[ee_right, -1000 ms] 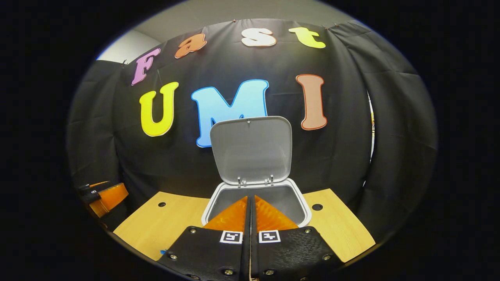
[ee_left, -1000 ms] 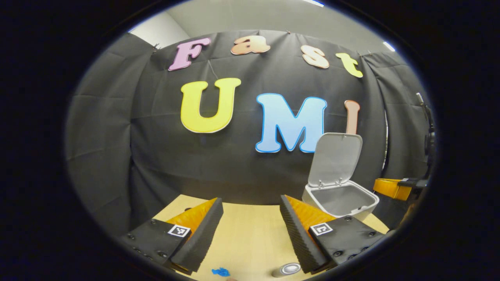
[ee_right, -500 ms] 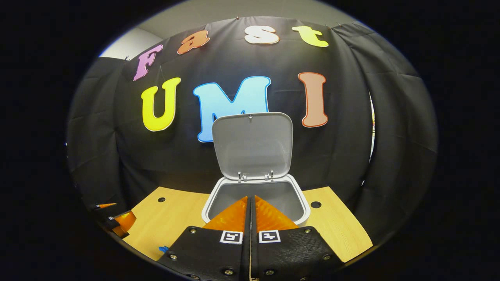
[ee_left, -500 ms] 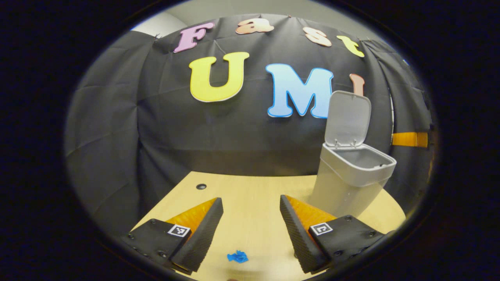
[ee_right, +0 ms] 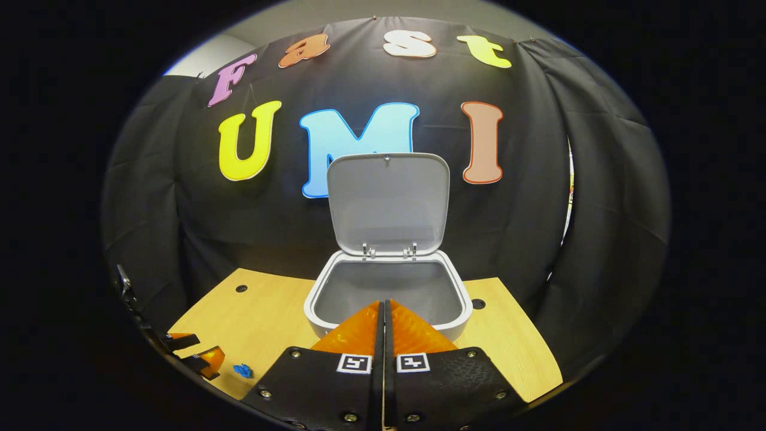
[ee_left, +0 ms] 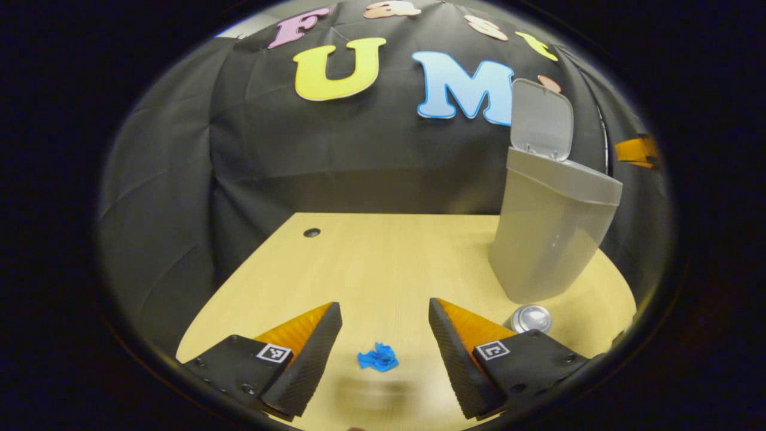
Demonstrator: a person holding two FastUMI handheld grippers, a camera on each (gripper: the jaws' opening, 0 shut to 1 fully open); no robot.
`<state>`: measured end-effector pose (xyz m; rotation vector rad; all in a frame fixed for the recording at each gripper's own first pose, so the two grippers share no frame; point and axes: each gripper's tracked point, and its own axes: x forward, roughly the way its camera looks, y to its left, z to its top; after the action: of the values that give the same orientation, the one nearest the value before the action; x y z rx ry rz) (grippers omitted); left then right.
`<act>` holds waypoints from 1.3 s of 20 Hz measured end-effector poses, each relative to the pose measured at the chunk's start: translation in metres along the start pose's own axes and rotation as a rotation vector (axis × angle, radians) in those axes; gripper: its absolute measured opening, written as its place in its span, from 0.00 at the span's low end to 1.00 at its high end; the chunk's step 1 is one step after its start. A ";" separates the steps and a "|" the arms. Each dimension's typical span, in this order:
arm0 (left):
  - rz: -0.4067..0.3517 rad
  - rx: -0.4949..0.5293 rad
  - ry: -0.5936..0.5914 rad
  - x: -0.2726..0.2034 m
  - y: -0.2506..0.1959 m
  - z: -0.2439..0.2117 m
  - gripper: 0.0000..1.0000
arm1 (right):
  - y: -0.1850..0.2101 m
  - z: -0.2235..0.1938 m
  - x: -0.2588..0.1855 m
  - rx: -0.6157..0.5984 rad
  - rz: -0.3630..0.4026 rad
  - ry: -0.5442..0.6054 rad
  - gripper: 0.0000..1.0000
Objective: Press the lid of the desktop garbage bin to open it, pick up the crumpled paper on the desktop and throw it into the bin, then pick up the pop can on the desktop and drop it into the bin, and finally close the garbage bin lid.
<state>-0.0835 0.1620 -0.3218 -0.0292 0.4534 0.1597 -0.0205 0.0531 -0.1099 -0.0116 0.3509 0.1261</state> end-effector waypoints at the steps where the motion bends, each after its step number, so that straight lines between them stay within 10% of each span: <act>1: 0.001 -0.006 0.025 0.003 0.003 -0.012 0.96 | -0.001 -0.003 -0.001 -0.007 -0.004 0.006 0.01; 19: 0.006 -0.024 0.296 0.072 0.028 -0.124 0.97 | -0.023 -0.025 -0.003 -0.008 -0.090 0.094 0.01; 26: 0.012 0.026 0.264 0.072 0.029 -0.110 0.40 | -0.025 -0.031 -0.006 -0.002 -0.094 0.106 0.01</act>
<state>-0.0718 0.1940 -0.4516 -0.0225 0.7190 0.1630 -0.0334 0.0264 -0.1369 -0.0364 0.4553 0.0326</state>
